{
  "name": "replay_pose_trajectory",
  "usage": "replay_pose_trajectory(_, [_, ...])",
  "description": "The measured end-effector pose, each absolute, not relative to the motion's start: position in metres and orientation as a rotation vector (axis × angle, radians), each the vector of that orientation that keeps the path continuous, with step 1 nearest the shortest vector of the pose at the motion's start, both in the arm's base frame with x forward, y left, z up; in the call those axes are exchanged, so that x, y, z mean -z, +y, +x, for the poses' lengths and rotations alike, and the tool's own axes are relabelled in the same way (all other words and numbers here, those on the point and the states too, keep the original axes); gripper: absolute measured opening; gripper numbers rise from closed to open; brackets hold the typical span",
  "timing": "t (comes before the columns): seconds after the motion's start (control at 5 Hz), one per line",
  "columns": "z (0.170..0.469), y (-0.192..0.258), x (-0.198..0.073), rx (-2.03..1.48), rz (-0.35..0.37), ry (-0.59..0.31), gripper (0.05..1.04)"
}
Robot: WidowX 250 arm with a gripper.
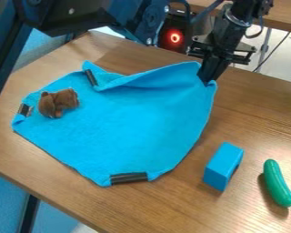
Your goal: Unfold the cloth from bottom left to top right
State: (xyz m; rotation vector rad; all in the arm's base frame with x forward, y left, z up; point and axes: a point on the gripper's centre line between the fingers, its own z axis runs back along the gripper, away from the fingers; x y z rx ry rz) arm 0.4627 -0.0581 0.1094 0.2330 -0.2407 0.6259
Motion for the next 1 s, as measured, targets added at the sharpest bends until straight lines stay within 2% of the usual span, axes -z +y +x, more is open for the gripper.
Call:
replay_pose_trajectory(0.2, [0.467,-0.063,-0.108,-0.63,0.197,-0.256,0.219])
replay_pose_trajectory(0.4, [0.465,-0.065,-0.097,-0.643,0.178,-0.244,0.478])
replay_pose_trajectory(0.6, [0.465,-0.068,-0.092,-0.662,0.132,-0.223,0.782])
replay_pose_trajectory(0.8, [0.467,-0.058,-0.117,-0.687,0.079,-0.264,0.993])
replay_pose_trajectory(1.0, [0.456,-0.039,-0.155,-0.711,0.036,-0.303,1.001])
